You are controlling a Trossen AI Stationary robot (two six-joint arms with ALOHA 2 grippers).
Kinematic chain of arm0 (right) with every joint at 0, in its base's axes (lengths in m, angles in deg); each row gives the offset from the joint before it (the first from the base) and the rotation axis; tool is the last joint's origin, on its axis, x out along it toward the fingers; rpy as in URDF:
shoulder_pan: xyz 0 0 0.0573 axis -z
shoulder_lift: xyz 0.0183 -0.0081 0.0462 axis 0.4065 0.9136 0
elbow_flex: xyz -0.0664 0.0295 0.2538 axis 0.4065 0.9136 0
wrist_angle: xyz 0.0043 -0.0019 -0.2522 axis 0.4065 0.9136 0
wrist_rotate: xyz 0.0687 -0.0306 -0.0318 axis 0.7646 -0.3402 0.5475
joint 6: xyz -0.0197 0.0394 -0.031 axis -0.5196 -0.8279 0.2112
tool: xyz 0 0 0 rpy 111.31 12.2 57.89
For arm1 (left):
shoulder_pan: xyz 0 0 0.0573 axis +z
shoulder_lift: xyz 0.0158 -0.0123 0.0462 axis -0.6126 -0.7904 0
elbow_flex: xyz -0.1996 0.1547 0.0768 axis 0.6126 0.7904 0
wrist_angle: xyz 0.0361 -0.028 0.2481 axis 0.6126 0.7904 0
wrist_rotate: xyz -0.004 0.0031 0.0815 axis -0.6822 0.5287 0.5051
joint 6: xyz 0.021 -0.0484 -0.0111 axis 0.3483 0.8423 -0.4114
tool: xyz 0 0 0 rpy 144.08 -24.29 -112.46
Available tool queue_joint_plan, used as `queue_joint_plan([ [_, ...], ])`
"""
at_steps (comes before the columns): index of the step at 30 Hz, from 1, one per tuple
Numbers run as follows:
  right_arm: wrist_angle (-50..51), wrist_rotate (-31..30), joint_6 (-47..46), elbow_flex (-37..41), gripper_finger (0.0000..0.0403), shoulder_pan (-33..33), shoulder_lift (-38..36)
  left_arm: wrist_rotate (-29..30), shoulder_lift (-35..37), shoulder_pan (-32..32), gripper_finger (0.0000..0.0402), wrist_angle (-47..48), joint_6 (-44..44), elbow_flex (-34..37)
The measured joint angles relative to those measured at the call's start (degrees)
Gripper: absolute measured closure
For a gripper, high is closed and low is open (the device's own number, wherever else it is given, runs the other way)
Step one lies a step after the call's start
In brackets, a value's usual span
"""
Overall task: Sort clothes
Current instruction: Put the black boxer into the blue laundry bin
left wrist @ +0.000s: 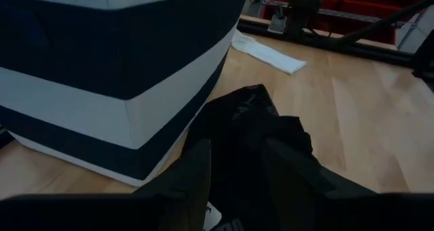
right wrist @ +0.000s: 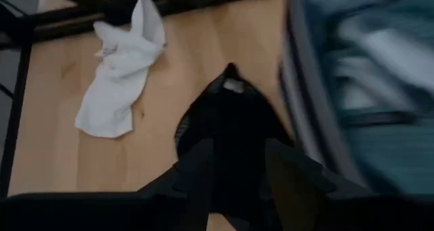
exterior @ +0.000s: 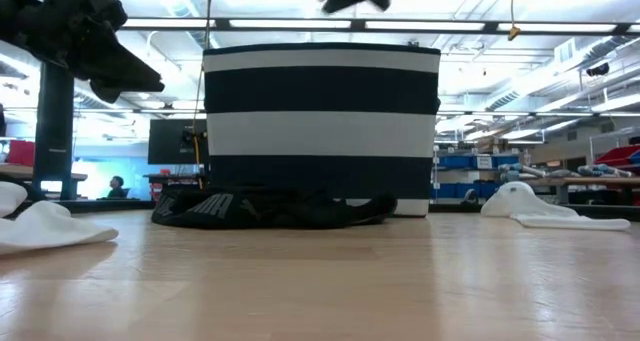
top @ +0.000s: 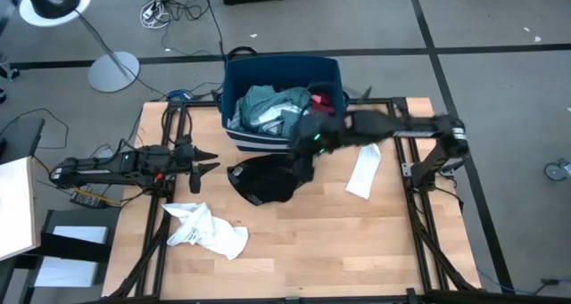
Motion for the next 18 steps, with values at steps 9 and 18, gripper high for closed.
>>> queue_joint_plan([
  [9,-11.8,-0.1,0.6,4.2,0.0272,-2.7,15.5,0.0,0.0,0.0,0.0259,0.4,0.0,0.0],
  [18,-15.6,-4.3,0.8,4.2,0.0278,-2.8,30.8,-0.5,0.0,0.0,0.0259,0.8,0.2,0.0],
])
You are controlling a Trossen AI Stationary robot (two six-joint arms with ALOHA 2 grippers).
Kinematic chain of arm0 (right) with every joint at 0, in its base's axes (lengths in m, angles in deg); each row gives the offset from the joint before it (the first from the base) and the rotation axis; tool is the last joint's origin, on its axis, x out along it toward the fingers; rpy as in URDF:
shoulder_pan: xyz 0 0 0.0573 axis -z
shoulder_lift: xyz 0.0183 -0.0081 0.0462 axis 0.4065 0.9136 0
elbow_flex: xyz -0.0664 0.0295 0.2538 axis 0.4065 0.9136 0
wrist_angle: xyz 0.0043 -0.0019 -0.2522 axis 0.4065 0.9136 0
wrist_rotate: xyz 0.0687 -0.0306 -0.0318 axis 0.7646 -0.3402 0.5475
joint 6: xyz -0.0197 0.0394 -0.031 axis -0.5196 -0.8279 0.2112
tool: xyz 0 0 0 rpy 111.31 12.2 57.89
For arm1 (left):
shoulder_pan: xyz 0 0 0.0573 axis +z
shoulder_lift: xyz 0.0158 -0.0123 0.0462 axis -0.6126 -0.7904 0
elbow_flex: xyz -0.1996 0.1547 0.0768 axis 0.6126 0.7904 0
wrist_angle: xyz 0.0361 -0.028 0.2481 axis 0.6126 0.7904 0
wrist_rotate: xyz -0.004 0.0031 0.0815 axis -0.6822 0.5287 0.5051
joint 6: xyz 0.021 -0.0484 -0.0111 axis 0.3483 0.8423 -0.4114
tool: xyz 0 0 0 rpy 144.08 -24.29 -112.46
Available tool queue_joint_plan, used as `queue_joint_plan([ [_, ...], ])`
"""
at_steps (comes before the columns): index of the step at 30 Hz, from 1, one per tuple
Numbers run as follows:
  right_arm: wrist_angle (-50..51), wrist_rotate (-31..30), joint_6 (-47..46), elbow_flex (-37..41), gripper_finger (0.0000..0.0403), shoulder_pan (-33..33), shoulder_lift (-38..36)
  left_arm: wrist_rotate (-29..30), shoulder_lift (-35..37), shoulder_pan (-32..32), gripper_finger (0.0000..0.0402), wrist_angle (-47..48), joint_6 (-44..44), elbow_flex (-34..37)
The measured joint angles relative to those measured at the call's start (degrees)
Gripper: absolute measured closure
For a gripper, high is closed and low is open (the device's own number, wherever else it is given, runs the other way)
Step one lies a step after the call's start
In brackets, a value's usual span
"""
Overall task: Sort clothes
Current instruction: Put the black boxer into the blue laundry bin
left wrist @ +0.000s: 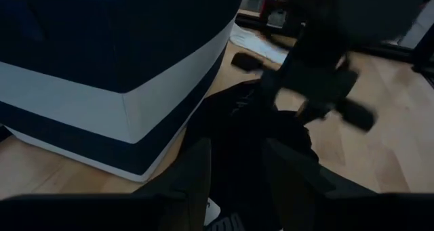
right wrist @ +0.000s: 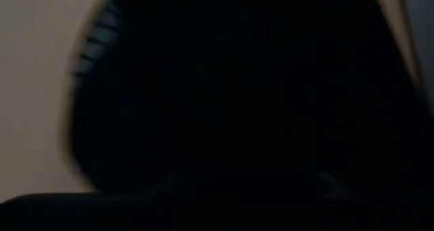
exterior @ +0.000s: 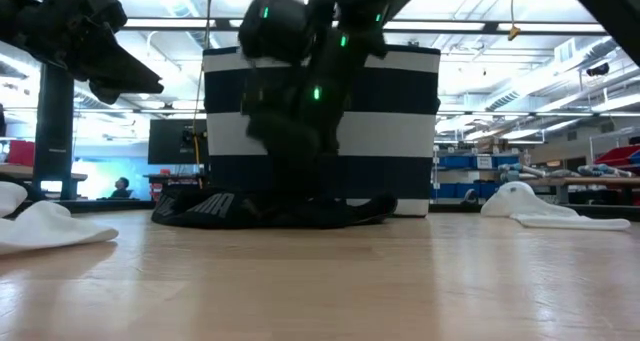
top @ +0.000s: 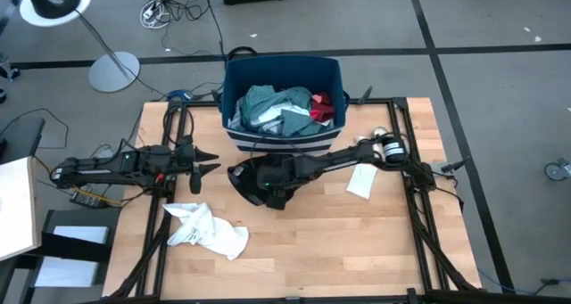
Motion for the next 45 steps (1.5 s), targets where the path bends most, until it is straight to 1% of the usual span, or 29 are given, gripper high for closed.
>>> queue_joint_plan([
  [2,0.0,-0.8,0.2,0.0,0.0292,0.0,1.6,0.0,0.0,0.0,0.0259,-0.1,0.0,0.0],
  [3,-0.2,-0.8,0.4,0.0,0.0307,0.0,2.1,0.0,0.0,0.0,0.0259,0.0,0.0,0.0],
  [6,0.2,0.2,1.6,0.0,0.0378,-0.4,1.8,0.0,0.0,0.0,0.0259,0.0,0.0,0.0],
  [7,0.6,0.4,1.9,0.0,0.0389,-0.5,1.4,-0.1,0.0,0.0,0.0259,0.0,0.0,0.0],
  [9,1.5,0.2,1.7,0.1,0.0390,-0.8,-0.7,-0.1,0.0,0.0,0.0259,0.0,0.0,0.0],
  [13,2.5,-1.6,1.9,0.0,0.0399,-1.7,-8.6,-0.1,0.0,0.0,0.0259,-0.2,0.0,0.0],
  [19,3.0,-11.0,4.9,0.0,0.0401,-3.4,-20.8,-0.2,0.0,0.0,0.0259,-0.3,0.0,0.0],
  [21,2.8,-13.2,6.9,0.0,0.0401,-3.4,-24.5,-0.2,0.0,0.0,0.0259,-0.3,0.0,0.0],
  [24,1.5,-17.0,10.8,0.0,0.0401,-2.4,-29.3,-0.2,0.0,0.0,0.0259,-0.6,0.1,0.0],
  [27,-2.7,-20.2,15.0,0.0,0.0402,-0.3,-34.3,-0.2,0.0,0.0,0.0259,-0.6,0.4,0.0],
  [31,-10.1,-20.6,20.8,0.0,0.0402,4.0,-39.4,-0.2,0.0,0.0,0.0259,-0.6,0.4,0.0],
  [36,-21.2,-20.7,28.8,-0.1,0.0402,9.9,-43.3,-0.2,0.0,0.0,0.0259,-0.6,0.4,0.0],
  [38,-23.7,-20.7,30.0,-0.1,0.0403,12.5,-44.3,-0.2,0.0,0.0,0.0259,-0.4,0.4,0.0],
  [41,-22.9,-20.8,29.0,-0.1,0.0403,15.7,-44.9,-0.2,0.0,0.0,0.0259,-0.3,0.4,0.0],
  [45,-14.0,-19.4,22.6,-0.1,0.0399,18.0,-44.2,-0.2,0.0,0.0,0.0259,-0.2,0.4,0.0],
])
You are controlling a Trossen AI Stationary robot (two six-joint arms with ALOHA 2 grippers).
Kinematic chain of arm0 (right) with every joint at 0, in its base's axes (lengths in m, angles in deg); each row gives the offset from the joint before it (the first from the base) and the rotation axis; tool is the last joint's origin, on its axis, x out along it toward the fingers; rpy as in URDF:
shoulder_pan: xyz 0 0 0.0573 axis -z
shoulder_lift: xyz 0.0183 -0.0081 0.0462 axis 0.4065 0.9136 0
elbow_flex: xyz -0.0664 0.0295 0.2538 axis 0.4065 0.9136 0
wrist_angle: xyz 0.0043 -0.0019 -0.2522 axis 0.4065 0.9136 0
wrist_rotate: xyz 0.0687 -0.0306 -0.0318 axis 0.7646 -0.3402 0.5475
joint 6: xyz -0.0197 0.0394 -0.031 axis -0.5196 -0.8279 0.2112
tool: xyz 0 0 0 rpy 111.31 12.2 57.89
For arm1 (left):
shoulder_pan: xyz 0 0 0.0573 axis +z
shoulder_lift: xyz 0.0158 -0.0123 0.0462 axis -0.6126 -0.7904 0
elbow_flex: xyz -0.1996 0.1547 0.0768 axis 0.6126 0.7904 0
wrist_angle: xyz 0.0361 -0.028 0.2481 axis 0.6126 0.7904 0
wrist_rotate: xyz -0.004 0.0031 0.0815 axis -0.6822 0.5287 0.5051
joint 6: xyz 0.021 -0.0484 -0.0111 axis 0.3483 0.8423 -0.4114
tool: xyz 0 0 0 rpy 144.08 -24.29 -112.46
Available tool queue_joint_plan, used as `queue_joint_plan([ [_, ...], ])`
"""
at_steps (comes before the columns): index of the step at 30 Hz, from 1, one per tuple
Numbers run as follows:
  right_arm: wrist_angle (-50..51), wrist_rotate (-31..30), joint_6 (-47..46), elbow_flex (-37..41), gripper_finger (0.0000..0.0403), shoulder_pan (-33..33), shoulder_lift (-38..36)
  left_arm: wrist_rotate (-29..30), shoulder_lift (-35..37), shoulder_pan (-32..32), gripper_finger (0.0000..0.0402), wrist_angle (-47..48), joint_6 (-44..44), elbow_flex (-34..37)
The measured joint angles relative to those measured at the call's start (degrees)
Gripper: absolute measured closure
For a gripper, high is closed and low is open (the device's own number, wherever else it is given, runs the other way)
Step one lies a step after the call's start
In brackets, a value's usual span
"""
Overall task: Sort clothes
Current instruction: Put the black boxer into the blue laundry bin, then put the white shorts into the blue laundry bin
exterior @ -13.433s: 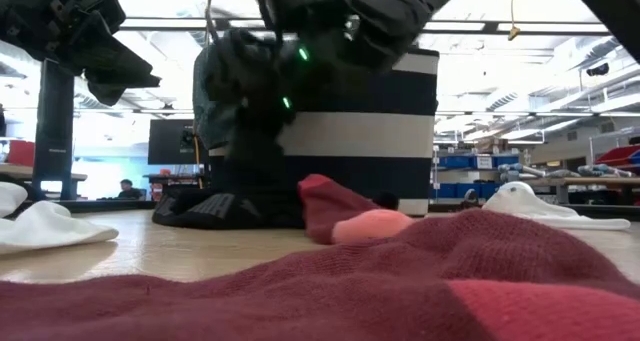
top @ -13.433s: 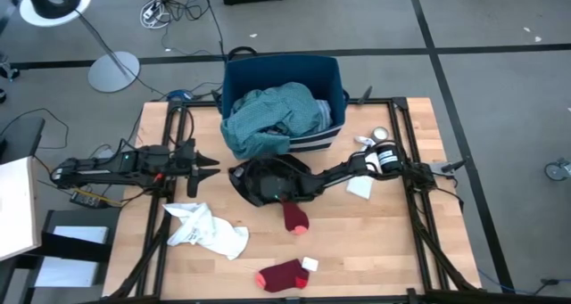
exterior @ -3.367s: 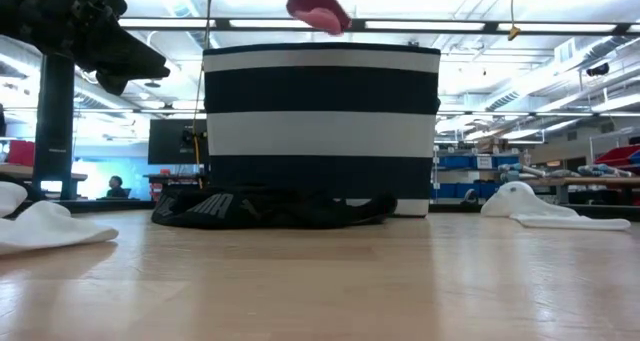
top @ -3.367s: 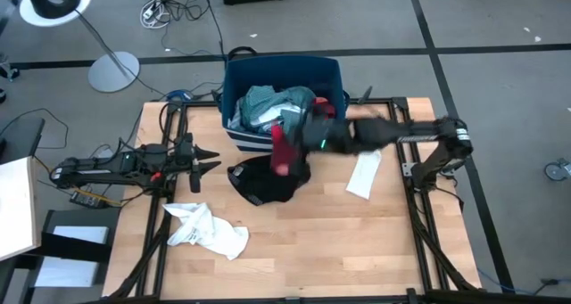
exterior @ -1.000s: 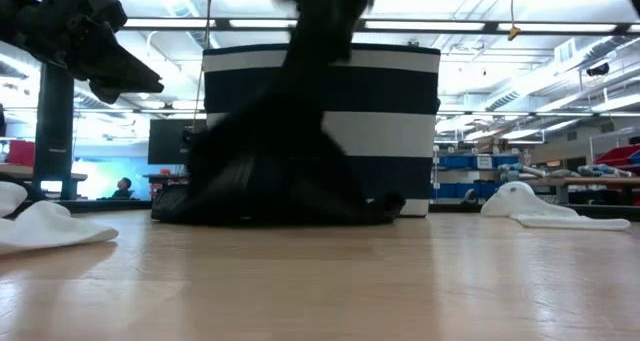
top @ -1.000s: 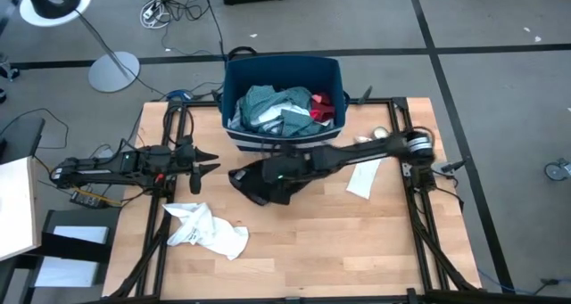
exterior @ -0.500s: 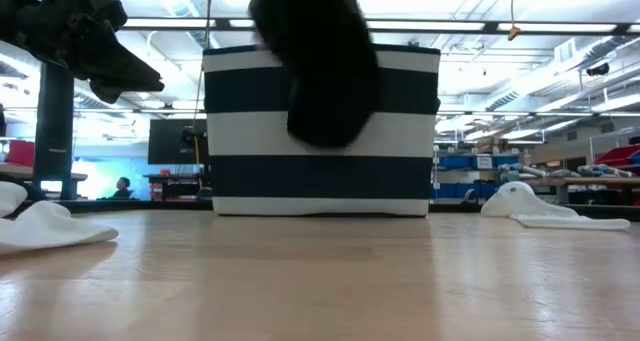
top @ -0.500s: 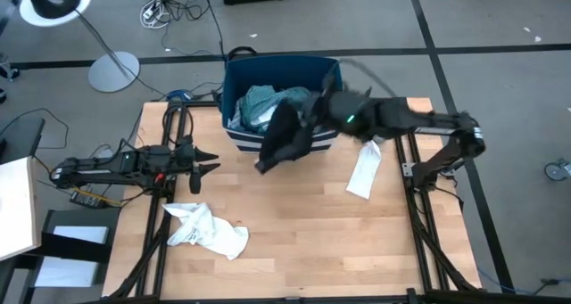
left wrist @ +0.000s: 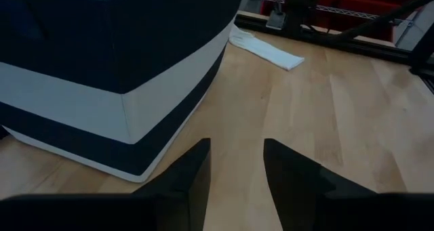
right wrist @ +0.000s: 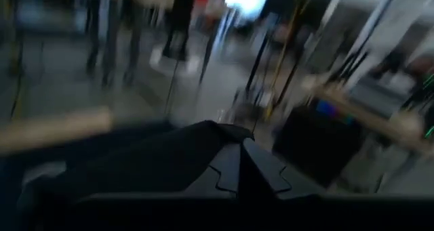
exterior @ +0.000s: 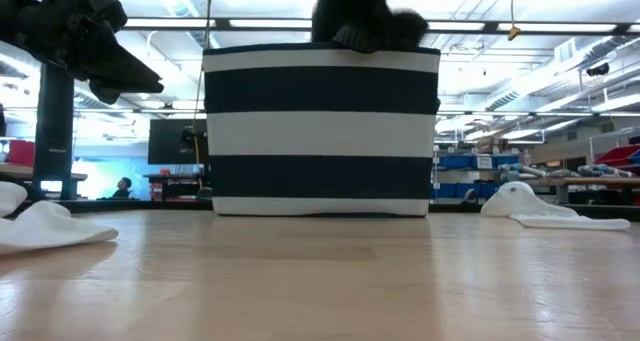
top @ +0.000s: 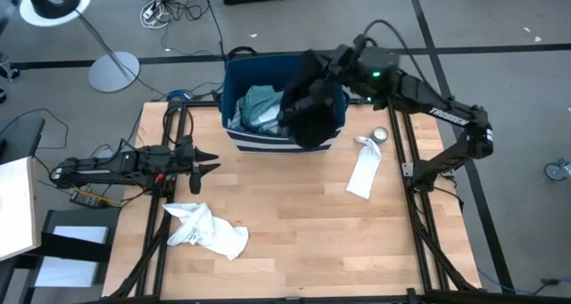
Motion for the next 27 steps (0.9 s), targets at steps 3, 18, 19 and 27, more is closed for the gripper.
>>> queue_joint_plan([
  [3,8.6,2.5,-3.9,0.0,0.0386,1.0,1.9,0.0,0.0,0.0,0.0259,0.0,0.0,0.0],
  [18,26.2,3.1,-10.8,0.1,0.0248,1.1,4.5,-2.6,0.0,0.0,0.0259,-0.6,2.1,0.0],
  [19,27.9,3.2,-11.5,0.1,0.0243,0.8,3.6,-2.9,0.0,0.0,0.0259,-0.6,2.6,0.0],
  [27,46.1,3.7,-23.8,0.1,0.0235,-3.7,-3.1,-5.8,-4.3,-0.1,0.0259,-0.6,4.5,-1.2],
])
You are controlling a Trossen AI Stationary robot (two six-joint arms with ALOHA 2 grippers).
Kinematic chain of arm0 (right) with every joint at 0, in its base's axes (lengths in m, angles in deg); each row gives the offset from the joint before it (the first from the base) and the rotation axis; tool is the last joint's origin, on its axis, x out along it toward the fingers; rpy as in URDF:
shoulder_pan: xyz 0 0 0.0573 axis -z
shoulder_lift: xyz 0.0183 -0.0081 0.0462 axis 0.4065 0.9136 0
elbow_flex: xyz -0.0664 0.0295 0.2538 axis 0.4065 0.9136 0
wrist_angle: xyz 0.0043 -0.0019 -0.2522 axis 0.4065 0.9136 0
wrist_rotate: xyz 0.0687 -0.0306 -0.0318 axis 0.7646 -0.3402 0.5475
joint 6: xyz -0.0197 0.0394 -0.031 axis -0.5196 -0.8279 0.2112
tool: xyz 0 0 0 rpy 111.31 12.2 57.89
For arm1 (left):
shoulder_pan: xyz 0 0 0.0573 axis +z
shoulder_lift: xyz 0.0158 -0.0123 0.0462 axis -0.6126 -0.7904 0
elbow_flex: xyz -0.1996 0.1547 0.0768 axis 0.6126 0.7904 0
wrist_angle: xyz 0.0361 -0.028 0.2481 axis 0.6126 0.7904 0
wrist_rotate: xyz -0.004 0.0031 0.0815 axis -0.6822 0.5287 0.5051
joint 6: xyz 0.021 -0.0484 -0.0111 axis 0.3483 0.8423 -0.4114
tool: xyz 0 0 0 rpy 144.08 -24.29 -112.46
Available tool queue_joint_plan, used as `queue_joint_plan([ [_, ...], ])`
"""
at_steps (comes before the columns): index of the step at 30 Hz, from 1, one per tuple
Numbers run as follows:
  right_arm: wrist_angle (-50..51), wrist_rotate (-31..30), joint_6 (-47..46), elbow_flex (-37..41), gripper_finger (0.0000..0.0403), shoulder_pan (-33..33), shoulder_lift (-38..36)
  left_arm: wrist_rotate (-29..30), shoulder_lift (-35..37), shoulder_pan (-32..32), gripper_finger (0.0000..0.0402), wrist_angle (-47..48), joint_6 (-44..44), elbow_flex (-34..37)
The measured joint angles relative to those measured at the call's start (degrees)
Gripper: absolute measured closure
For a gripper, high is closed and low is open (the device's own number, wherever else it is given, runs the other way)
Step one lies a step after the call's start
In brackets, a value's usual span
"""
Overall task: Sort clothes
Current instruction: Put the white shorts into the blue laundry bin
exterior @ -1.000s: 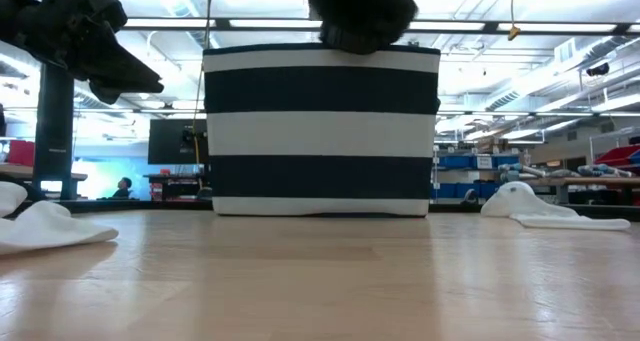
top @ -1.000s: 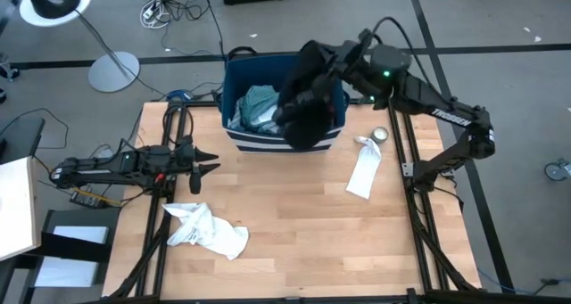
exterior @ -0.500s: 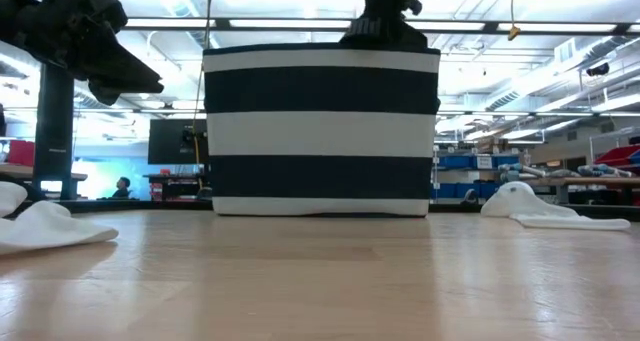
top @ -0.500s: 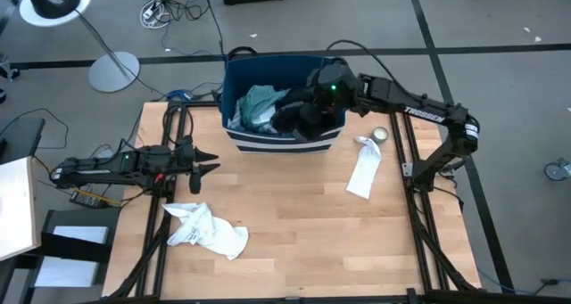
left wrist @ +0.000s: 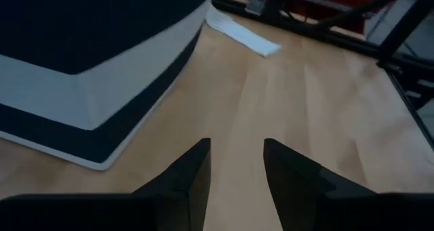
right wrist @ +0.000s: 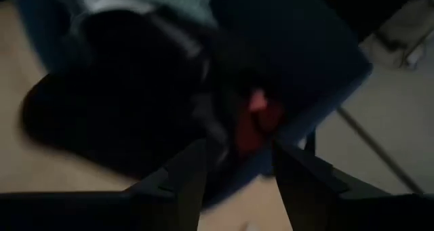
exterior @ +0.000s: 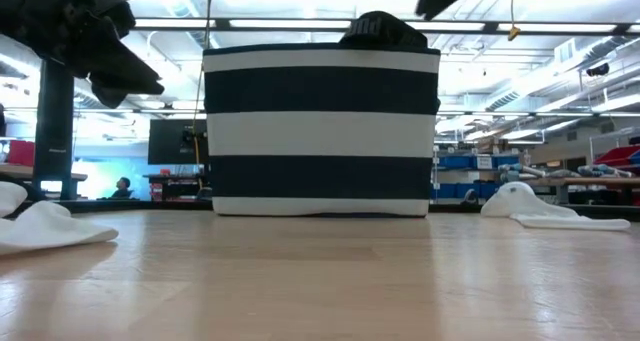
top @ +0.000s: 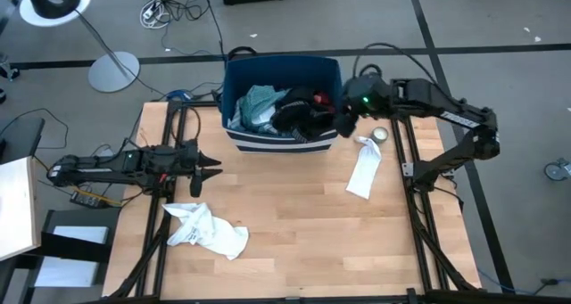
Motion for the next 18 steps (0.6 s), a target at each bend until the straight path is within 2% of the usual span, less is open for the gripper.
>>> queue_joint_plan([
  [5,7.9,-1.1,-8.3,0.0,0.0236,-6.2,-2.9,-0.7,-7.1,0.0,0.0259,0.5,0.6,-2.8],
  [10,12.5,-7.0,-16.6,2.2,0.0236,-14.7,-5.1,-3.9,-14.8,-0.7,0.0259,6.4,3.9,-7.1],
  [14,12.6,-10.4,-24.0,7.9,0.0236,-21.8,-7.7,-4.8,-20.6,-3.0,0.0259,16.2,13.7,-12.0],
  [18,12.5,-13.7,-33.6,15.8,0.0236,-28.5,-9.7,-6.6,-25.5,-8.0,0.0259,24.6,25.0,-15.8],
])
